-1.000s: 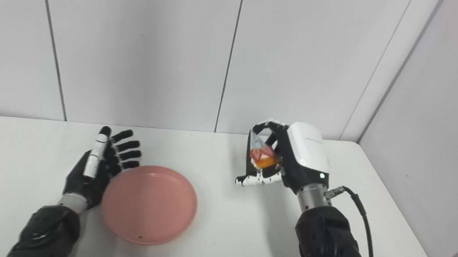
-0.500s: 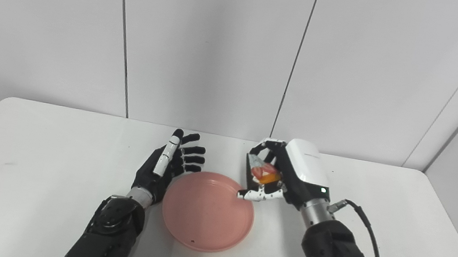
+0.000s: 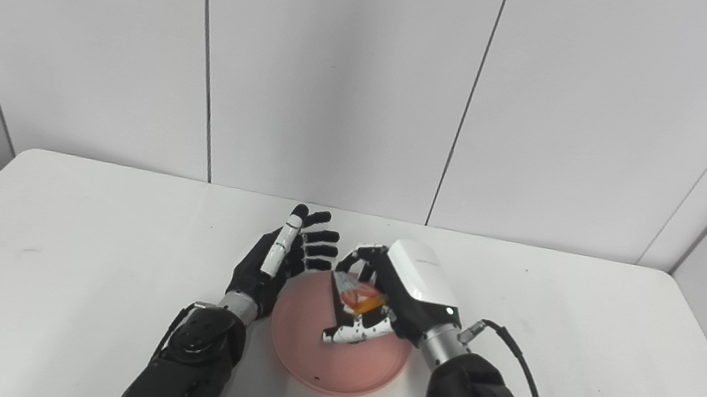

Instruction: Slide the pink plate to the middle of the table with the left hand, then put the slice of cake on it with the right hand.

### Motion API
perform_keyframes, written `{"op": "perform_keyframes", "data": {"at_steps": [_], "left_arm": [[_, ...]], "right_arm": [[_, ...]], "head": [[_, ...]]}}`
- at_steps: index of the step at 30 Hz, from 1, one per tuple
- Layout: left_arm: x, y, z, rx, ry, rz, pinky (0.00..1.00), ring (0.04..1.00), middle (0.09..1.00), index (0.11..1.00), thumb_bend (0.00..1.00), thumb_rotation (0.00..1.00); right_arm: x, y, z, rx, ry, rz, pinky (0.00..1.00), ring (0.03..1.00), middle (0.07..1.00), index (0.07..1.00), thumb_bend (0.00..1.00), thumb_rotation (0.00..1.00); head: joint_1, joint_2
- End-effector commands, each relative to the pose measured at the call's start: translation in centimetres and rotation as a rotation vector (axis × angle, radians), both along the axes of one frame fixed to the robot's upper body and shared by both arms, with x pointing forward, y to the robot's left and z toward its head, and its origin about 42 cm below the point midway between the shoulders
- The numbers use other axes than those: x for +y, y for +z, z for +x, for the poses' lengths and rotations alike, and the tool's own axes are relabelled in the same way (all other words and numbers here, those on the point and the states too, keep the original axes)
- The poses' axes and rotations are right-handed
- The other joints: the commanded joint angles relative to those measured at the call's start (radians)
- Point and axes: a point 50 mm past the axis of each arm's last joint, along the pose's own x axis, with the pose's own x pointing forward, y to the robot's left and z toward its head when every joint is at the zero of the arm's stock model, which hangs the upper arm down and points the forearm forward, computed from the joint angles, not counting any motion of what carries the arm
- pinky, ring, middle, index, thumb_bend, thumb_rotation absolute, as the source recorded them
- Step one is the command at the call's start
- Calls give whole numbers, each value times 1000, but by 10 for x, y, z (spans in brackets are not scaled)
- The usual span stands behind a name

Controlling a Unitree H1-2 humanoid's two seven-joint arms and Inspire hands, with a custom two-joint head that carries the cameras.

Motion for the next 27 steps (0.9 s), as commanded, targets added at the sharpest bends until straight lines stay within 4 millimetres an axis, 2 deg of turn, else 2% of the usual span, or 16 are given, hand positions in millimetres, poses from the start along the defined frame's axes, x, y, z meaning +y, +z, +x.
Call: {"op": "perform_keyframes", "data": {"at_steps": [1,16,22,24,25,26,27], "left_arm": [[2,-34,-13,119,2,22,618,677,697,755,639,922],[4,-38,-18,115,-14,31,604,649,691,728,621,930],[3,-40,-18,121,-16,13,577,629,658,701,625,915],[3,-39,-19,119,-17,13,564,626,653,705,619,915],[3,-39,-19,114,-23,21,563,636,657,710,614,928],[3,-39,-19,111,-26,27,563,638,658,711,613,930],[3,-38,-19,107,-30,31,563,643,661,714,611,937]], "right_arm": [[3,14,4,-72,43,11,149,214,313,489,522,132],[0,-31,22,22,26,-35,182,253,351,490,522,137],[-4,-39,24,16,16,-38,171,243,348,490,523,142],[-3,-38,23,8,6,-32,191,267,378,492,521,156],[-3,-36,21,1,1,-22,235,317,426,555,648,272],[-2,-34,19,-4,-2,-14,244,326,435,568,675,296],[-3,-33,18,-10,-3,-9,272,357,464,607,752,381]], "head": [[0,1],[-2,10],[-12,10],[-14,11],[-14,12],[-14,12],[-16,13]]}}
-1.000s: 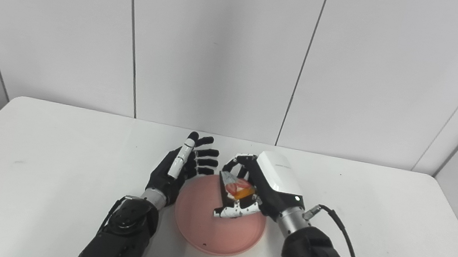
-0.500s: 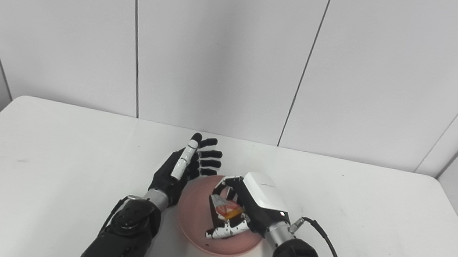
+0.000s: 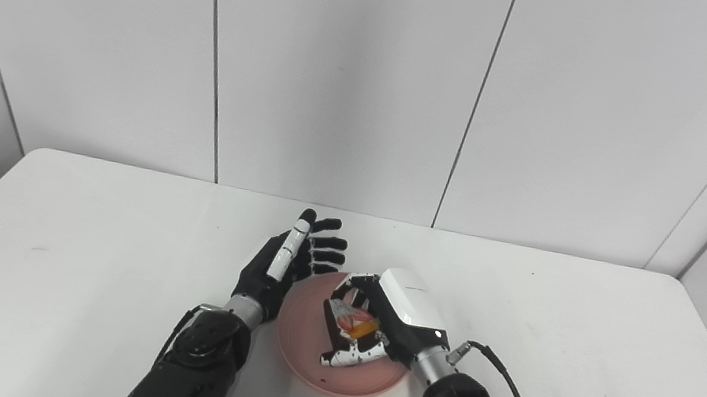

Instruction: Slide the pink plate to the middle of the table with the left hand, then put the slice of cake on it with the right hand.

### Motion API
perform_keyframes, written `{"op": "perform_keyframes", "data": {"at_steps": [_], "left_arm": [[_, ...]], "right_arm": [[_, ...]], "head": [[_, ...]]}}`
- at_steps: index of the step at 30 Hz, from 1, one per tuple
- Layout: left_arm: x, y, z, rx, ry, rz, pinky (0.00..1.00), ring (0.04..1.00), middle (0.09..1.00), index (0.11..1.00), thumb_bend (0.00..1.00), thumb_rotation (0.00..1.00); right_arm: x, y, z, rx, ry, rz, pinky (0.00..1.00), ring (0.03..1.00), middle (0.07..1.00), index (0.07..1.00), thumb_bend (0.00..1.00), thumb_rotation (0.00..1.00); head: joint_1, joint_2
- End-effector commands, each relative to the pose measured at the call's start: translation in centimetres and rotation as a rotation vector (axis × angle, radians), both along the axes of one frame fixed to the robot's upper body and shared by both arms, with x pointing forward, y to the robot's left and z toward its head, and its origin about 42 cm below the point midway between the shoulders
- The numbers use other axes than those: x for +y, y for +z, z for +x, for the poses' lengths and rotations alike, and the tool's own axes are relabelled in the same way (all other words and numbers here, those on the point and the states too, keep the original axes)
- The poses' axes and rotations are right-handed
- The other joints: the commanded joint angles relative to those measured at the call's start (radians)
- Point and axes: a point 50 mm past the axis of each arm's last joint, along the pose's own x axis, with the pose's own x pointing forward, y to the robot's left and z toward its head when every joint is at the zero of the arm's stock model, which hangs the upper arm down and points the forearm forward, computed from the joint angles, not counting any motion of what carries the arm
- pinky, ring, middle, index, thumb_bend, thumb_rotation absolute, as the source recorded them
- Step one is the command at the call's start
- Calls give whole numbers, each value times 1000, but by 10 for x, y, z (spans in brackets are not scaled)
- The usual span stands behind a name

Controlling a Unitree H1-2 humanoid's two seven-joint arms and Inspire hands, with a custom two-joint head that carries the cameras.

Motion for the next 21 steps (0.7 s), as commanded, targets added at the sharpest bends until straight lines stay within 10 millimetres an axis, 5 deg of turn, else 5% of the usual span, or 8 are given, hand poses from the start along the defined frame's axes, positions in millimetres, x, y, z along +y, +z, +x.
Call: {"op": "perform_keyframes", "data": {"at_steps": [1,8,12,21], "left_arm": [[4,-35,-16,116,-11,22,560,646,662,716,609,937],[6,-35,-16,124,-3,24,563,639,669,727,610,937],[8,-37,-16,126,10,30,561,640,668,723,617,936],[10,-33,-22,66,92,30,630,700,723,743,635,904]], "right_arm": [[1,13,0,-48,-1,17,296,383,490,628,788,456],[-3,17,-5,-74,11,14,431,555,662,695,871,718],[-5,20,-12,-85,14,24,467,618,719,718,874,778],[-17,21,-22,-181,-33,306,548,674,748,749,745,894]], "head": [[1,1],[-3,3],[-10,3],[-17,7]]}}
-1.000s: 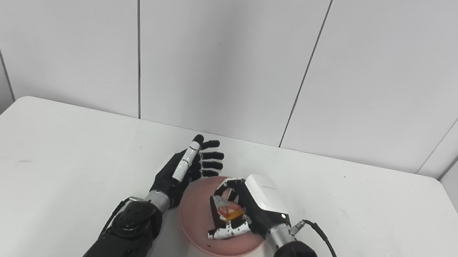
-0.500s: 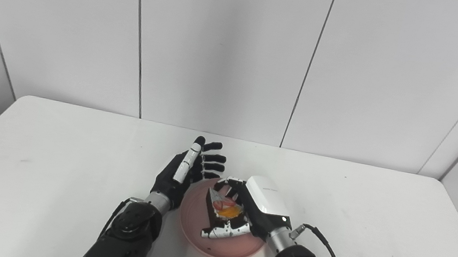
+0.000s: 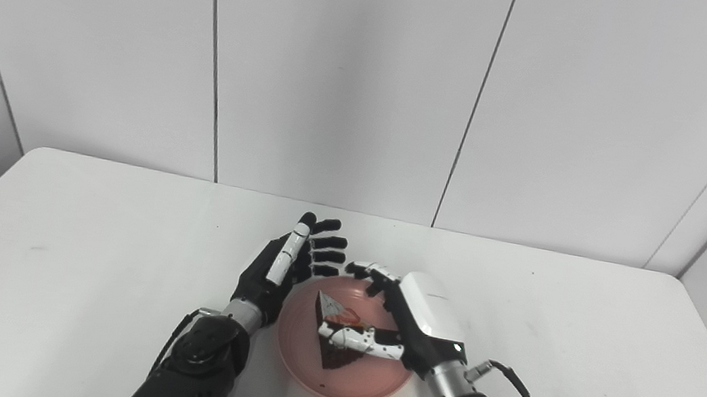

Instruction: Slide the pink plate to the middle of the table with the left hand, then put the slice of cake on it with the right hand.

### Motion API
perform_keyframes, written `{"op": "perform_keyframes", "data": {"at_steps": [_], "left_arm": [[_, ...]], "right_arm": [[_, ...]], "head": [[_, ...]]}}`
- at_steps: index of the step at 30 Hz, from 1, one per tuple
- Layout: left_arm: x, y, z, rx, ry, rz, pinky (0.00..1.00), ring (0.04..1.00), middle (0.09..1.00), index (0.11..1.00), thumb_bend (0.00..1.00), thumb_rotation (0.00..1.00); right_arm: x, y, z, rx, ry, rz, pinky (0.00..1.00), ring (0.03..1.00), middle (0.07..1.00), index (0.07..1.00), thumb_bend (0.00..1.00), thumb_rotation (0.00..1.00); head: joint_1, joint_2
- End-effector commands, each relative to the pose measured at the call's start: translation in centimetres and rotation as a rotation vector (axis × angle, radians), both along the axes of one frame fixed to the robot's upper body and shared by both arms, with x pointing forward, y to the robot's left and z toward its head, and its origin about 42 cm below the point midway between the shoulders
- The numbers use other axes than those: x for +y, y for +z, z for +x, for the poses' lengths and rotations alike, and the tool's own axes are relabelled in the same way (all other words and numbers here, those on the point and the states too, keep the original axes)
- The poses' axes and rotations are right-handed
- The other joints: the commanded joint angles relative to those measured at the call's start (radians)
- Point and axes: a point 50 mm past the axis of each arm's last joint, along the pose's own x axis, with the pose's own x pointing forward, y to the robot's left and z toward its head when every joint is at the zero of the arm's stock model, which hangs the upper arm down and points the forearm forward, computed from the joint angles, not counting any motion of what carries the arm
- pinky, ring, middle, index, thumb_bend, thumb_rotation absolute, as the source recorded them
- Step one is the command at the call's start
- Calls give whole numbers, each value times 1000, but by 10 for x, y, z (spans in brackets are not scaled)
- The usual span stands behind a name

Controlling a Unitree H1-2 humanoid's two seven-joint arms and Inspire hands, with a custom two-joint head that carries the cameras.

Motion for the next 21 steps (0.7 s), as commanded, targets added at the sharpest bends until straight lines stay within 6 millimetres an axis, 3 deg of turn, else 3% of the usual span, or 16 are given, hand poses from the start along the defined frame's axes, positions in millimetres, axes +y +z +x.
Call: {"op": "perform_keyframes", "data": {"at_steps": [1,4,7,10,16,21], "left_arm": [[7,-30,-14,77,64,39,650,725,744,745,625,910],[10,-29,-18,19,142,61,727,791,803,797,623,894],[12,-28,-25,-29,217,51,877,895,894,874,624,906],[17,-29,-32,-62,259,79,960,976,976,963,646,983],[28,-32,-43,-120,304,155,1000,1000,1000,1000,583,1000],[33,-32,-47,-102,282,123,1000,1000,1000,1000,573,978]], "right_arm": [[-1,17,3,-108,6,132,567,693,761,756,757,920],[-8,12,6,-136,-34,263,602,713,773,773,739,987],[-14,4,10,-104,-70,473,634,734,794,796,718,992],[-21,-7,16,-57,-95,650,685,779,820,822,702,1000],[-31,-20,28,132,-123,894,750,815,838,835,747,1000],[-29,-30,31,220,-146,958,797,857,865,859,768,1000]], "head": [[0,1],[-4,2],[-9,1],[-21,5],[-30,10],[-41,14]]}}
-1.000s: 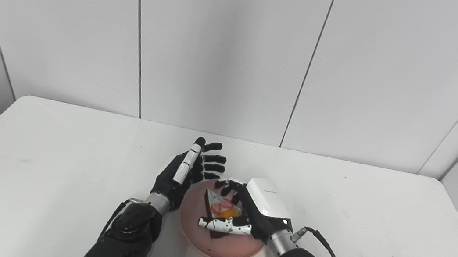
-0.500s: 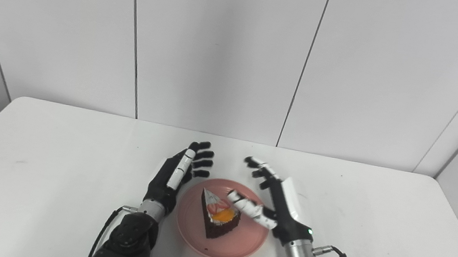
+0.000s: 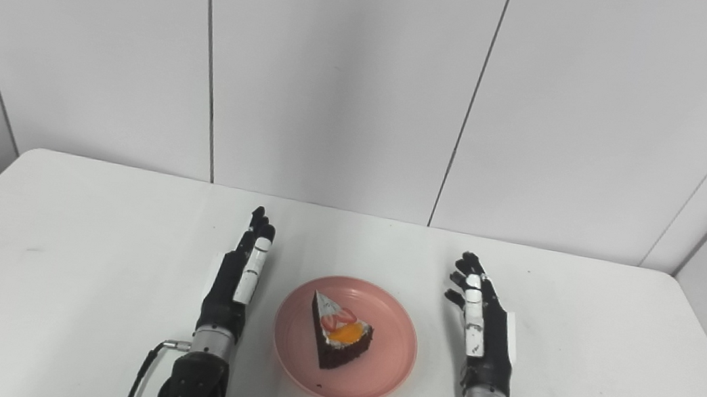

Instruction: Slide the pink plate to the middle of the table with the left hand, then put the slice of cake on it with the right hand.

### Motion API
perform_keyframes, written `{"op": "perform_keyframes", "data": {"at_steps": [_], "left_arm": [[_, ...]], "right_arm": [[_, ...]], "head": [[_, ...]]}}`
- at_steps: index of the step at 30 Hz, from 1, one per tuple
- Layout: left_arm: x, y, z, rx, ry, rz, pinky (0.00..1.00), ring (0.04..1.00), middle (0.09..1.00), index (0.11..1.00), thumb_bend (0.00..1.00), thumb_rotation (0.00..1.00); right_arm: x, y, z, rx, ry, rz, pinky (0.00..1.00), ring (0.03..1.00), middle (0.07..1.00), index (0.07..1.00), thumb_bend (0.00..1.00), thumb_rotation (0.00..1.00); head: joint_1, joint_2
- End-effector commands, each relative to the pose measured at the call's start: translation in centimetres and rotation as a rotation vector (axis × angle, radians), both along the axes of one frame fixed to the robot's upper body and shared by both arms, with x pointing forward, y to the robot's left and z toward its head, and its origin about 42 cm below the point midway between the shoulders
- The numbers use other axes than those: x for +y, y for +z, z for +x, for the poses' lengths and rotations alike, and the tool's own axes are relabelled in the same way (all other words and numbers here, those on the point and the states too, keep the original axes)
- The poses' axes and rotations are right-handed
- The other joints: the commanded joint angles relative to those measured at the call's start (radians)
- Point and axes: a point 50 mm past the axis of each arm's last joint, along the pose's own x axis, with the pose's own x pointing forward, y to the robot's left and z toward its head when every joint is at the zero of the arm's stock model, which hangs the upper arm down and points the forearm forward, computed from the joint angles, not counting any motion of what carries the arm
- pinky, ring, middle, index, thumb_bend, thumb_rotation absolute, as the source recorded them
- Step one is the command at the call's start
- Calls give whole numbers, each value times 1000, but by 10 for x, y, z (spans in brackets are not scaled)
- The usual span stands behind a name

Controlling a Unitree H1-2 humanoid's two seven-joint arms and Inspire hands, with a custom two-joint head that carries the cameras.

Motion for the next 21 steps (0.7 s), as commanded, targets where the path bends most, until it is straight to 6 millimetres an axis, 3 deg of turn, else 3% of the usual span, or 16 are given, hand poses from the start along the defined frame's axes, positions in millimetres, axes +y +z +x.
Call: {"op": "perform_keyframes", "data": {"at_steps": [1,21], "left_arm": [[15,-20,-11,55,-8,9,1000,1000,1000,1000,556,977],[21,-16,-12,103,-33,14,1000,1000,1000,1000,605,981]], "right_arm": [[9,16,10,-8,15,31,789,850,861,861,775,1000],[25,11,6,94,65,0,758,848,868,842,737,1000]], "head": [[0,0],[-19,9]]}}
